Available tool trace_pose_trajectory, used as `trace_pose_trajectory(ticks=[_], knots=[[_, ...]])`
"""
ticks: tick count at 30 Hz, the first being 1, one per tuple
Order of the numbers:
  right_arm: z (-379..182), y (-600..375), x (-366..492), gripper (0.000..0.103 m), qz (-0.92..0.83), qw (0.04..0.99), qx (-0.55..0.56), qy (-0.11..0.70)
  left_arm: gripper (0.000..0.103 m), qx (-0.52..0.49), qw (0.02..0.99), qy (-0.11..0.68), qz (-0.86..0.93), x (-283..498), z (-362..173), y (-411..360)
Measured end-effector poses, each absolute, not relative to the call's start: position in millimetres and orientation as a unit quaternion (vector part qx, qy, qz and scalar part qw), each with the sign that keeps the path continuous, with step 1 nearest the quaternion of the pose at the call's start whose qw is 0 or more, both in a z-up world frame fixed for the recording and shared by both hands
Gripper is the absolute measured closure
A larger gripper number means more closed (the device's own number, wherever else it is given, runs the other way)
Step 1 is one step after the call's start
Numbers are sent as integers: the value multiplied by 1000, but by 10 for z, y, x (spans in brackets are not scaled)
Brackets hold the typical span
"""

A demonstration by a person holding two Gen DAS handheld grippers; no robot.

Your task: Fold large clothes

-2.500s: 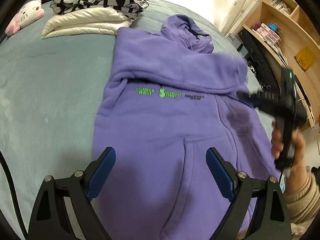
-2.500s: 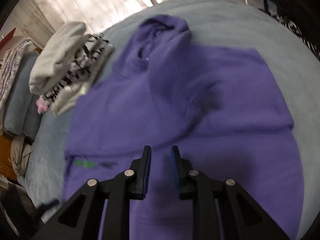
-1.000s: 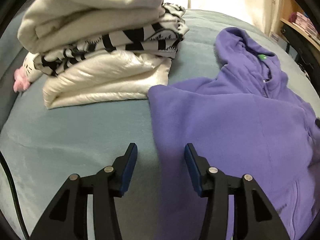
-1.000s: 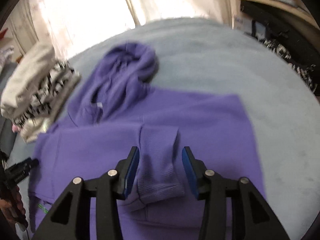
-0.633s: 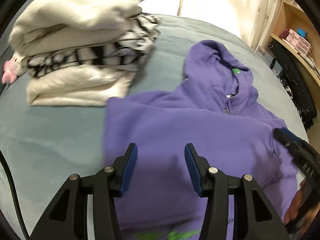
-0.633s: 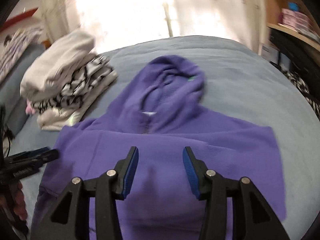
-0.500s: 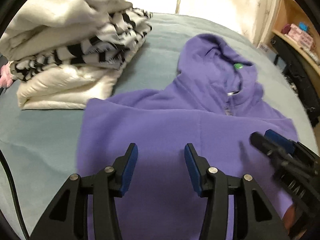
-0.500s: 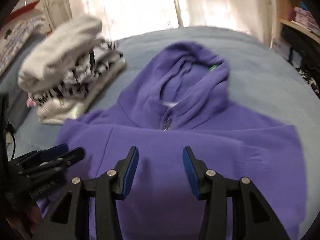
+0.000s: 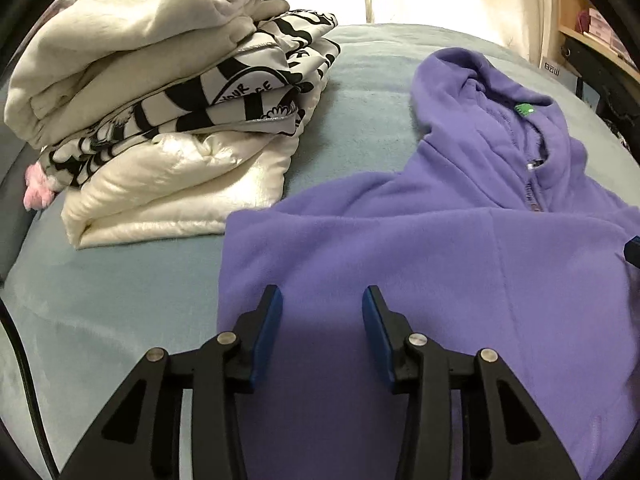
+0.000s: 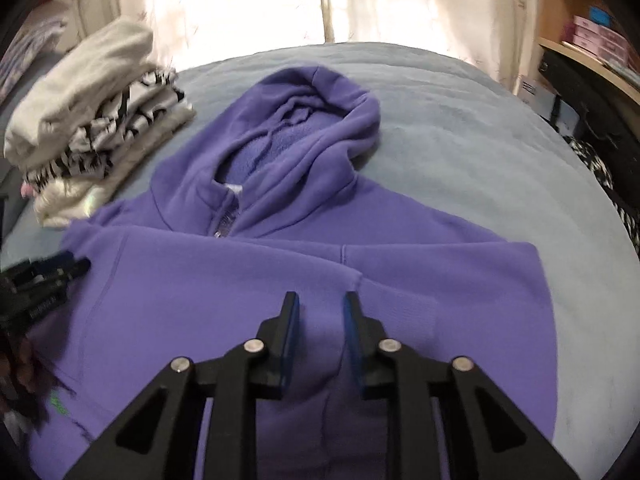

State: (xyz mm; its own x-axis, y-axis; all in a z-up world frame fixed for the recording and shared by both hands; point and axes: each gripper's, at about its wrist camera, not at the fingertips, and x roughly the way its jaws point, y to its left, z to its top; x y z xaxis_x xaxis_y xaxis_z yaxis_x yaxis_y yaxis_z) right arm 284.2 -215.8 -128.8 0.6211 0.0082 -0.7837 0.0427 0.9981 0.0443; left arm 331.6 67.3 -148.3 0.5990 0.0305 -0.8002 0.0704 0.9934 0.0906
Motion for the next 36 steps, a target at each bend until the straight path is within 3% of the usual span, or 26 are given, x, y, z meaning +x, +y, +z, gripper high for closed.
trace_pose_trajectory(ticks=[5,14,21,25,27,36], knots=[[-1141,-1974,2661,80,30,897,86,433,60,1,885,464,-39,3040,-1307,766],[-1306,-1275,2370,79,93,885,32,456,60,21,876,481,-43,2510,-1419,561],[-1410,-1810,2286,80,16,890,41,453,59,26,879,475,-28,2426,-1493,725],[-1413,-2161,2170,82,42,881,114,458,59,23,879,475,-27,2408,-1483,765],[-1370,-2136,2115,76,4,887,80,454,59,23,879,476,-23,2383,-1471,763],[-1293,-2237,1901,76,-8,887,83,453,59,14,877,480,-18,2288,-1348,785]])
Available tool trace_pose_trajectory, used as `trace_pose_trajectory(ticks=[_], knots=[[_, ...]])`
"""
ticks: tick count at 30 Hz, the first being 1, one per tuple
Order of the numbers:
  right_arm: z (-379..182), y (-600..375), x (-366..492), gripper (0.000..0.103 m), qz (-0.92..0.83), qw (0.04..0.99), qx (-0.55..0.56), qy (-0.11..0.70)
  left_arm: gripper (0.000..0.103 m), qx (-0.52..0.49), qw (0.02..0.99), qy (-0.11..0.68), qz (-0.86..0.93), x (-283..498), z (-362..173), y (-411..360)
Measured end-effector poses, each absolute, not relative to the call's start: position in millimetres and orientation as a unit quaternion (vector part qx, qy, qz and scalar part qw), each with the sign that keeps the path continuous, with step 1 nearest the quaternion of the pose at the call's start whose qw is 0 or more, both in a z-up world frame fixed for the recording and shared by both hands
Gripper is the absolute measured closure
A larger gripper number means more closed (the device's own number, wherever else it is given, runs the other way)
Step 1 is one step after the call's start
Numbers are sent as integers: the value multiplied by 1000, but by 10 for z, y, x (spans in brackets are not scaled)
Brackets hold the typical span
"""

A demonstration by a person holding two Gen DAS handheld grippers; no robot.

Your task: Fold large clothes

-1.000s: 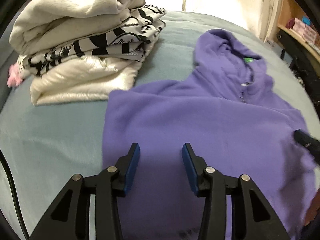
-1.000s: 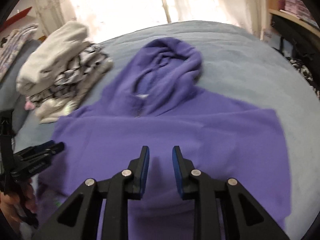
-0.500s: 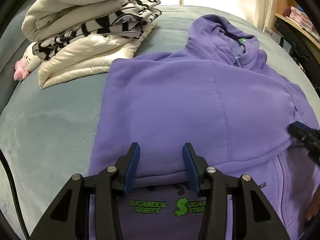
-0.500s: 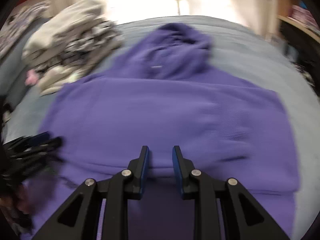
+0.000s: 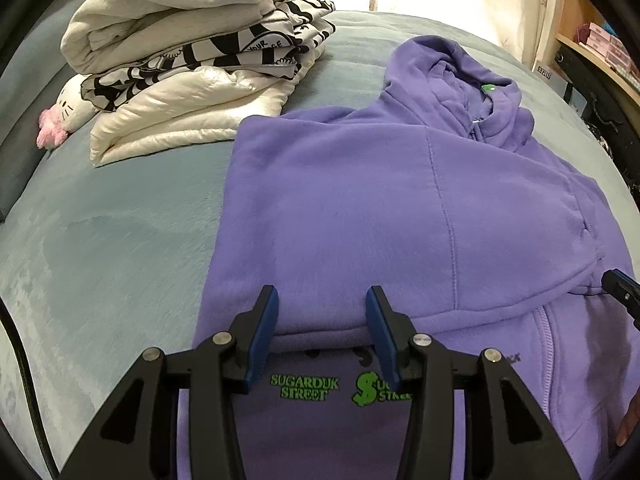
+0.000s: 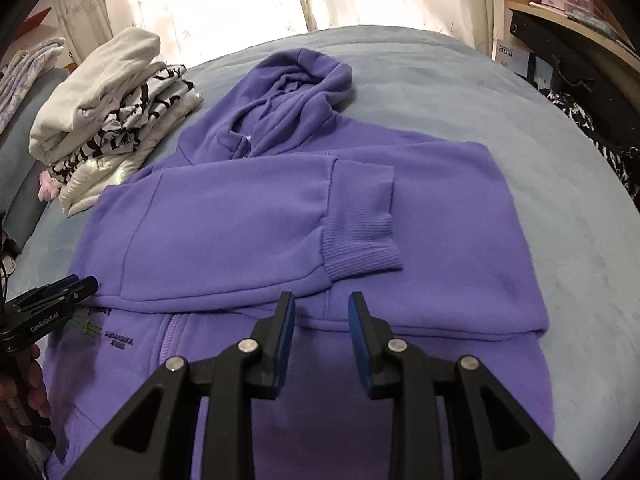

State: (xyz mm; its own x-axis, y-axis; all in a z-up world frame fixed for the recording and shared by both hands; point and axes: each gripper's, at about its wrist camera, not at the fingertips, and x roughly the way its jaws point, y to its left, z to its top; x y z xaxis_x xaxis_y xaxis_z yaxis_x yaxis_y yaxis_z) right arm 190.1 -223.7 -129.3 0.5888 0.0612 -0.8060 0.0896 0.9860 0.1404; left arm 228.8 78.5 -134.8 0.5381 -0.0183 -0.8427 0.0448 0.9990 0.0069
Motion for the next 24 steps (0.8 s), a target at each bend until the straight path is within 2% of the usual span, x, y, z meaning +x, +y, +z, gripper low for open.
trace_pose_trajectory(ticks=[9,13,19,24], knots=[[-1056,-2244,1722,76,0,892,103,440,59,20,883,469,-21,2087,-1079,785],[-987,-2265,1637,76,-1,892,113,437,49,20,884,467,-22,1986,-967,797],[-907,-2262,1498,76,5,893,115,435,42,18,886,463,-31,1764,-788,806],[-823,-2275,1348,76,1,895,119,431,41,22,883,466,-40,1563,-656,811]])
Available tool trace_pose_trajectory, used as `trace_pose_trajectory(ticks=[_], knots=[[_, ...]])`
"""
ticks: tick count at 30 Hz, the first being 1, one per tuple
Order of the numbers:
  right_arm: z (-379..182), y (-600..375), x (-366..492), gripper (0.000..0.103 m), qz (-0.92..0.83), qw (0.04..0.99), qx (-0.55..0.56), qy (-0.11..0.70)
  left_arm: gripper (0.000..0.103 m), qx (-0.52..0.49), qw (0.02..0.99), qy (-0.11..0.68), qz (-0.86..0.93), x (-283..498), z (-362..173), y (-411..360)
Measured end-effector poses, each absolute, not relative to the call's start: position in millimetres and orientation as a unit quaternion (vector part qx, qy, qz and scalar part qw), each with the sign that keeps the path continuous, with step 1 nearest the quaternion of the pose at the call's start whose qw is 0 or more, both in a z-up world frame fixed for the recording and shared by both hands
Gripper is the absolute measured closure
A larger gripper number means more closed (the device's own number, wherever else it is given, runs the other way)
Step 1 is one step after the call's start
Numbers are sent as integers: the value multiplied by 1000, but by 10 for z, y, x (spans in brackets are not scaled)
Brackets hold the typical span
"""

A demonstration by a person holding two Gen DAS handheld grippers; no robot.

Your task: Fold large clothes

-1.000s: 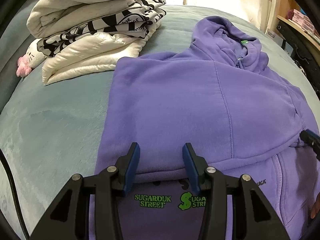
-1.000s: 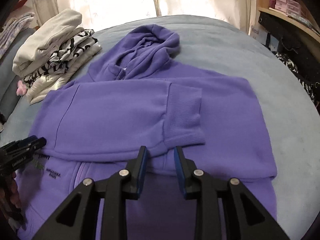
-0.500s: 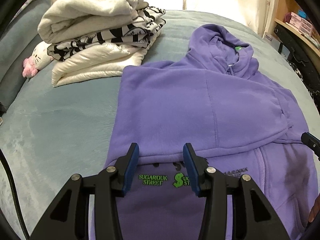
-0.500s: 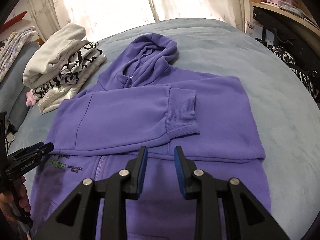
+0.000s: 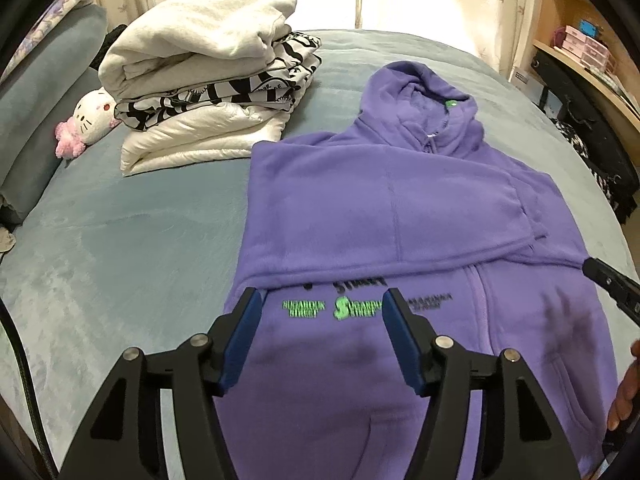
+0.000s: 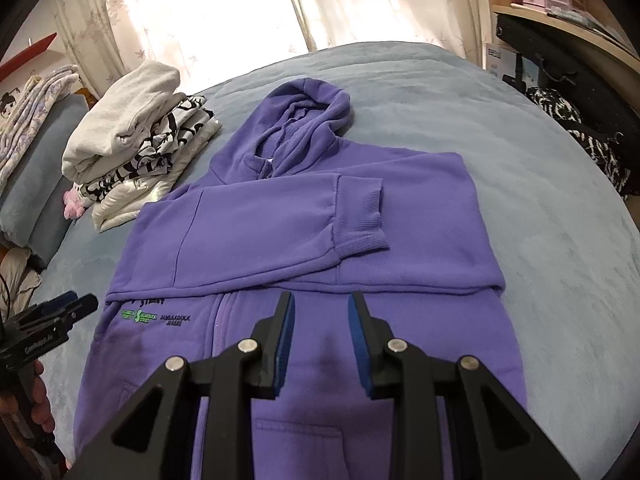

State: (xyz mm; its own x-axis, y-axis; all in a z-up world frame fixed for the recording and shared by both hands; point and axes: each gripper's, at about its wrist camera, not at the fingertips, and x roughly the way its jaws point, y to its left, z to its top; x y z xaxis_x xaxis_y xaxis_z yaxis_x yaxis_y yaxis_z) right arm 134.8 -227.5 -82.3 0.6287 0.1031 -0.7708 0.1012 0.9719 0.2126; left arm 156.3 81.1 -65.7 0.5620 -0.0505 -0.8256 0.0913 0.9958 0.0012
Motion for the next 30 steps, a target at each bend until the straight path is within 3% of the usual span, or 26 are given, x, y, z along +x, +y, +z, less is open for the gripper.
trace_pose_trajectory(ticks=[15,23,25,27,30], knots=[[-439,-2269,600,76,11,913,90,398,35,23,901,431,-43,584,-245,1078],[-361,-2255,24,75,22,919,72,387,21,35,915,401,-29,19,-156,1235],[-369,-2263,-91,65,22,918,64,390,21,41,915,400,-24,-81,-171,1266],[-372,-2288,-214,48,19,919,57,389,20,44,913,404,-22,-171,-210,1312],[-365,-2367,-395,47,14,920,49,388,20,41,908,417,-23,-280,-289,1408]])
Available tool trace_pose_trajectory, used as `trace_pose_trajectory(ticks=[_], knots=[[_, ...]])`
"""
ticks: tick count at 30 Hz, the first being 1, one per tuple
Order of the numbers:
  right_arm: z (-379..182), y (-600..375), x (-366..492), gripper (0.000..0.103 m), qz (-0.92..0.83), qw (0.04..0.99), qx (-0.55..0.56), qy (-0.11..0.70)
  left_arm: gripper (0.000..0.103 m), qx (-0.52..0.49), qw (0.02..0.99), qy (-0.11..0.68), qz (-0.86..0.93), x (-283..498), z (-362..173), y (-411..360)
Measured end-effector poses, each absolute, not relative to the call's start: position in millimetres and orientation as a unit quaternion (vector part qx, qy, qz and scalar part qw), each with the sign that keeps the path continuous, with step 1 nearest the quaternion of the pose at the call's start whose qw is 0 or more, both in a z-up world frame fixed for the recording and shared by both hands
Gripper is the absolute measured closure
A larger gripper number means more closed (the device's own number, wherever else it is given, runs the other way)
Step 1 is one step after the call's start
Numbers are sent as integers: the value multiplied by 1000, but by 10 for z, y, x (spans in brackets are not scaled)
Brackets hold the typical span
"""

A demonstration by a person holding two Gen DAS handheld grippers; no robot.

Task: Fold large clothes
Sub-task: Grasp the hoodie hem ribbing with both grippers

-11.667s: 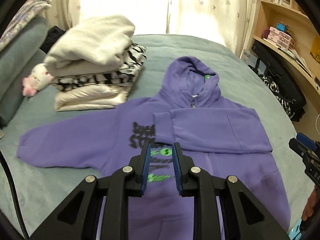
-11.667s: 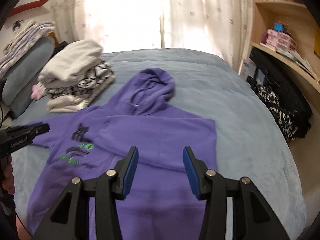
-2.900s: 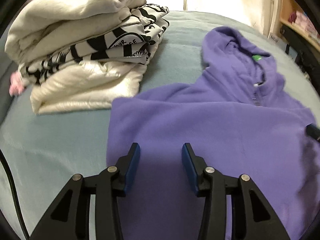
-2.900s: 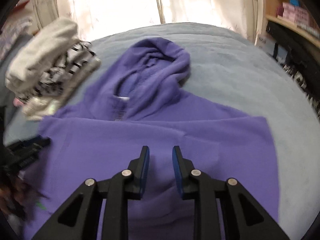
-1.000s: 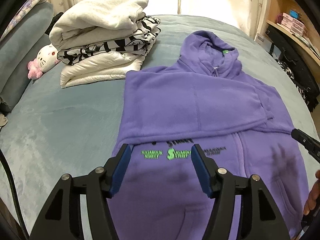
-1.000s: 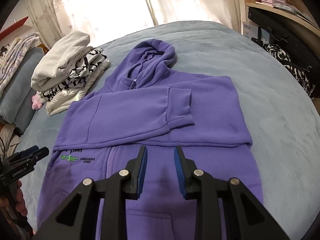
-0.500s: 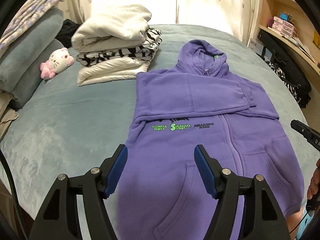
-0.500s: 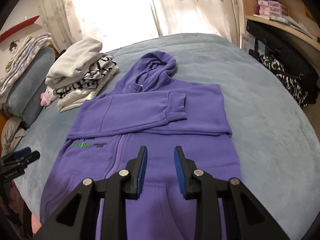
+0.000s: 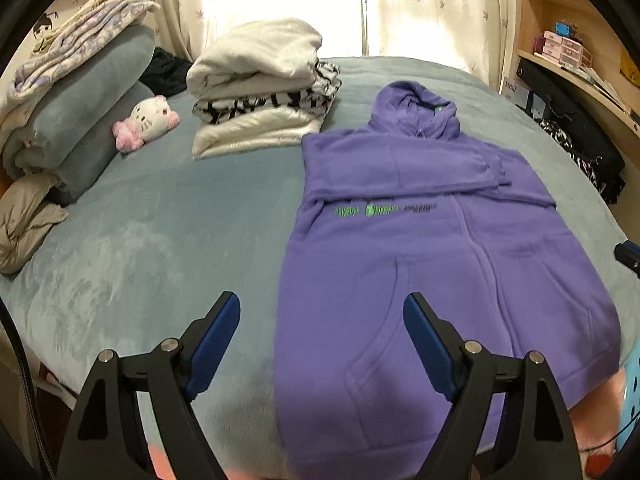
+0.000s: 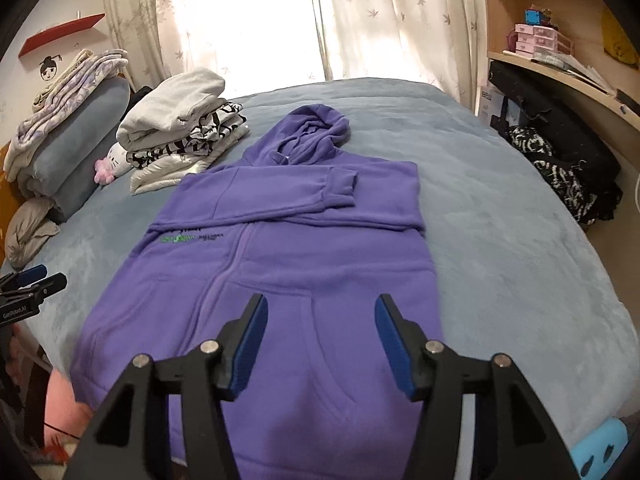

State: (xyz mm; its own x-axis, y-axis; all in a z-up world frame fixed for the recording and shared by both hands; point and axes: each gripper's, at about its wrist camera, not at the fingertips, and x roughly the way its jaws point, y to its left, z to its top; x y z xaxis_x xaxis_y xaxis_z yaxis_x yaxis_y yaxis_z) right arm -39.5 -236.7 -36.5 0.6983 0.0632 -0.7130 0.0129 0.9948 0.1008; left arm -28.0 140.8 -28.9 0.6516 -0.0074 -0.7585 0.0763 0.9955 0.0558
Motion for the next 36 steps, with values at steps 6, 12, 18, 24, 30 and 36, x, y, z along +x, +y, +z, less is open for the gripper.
trace_pose_trajectory(ticks=[6,12,18,24,30,36], knots=[[-437,-2575,-654,47,6,912,34,409,20,19,893,449,-39,-468,-517,1600],[-577,-2809,-848,47,30,899,42,435,20,-31,872,480,-95,-577,-766,1746],[-909,-3043,-1096,47,50,874,57,479,20,-82,850,503,-136,-626,-1082,1849],[-1168,-3267,-1269,47,65,861,109,492,20,-107,839,513,-145,-630,-1313,1930],[-1263,-3088,-1235,54,136,852,123,491,20,-132,833,514,-156,-575,-1450,2004],[-1352,-2966,-1160,60,171,852,138,476,20,-158,830,506,-174,-524,-1514,2077]])
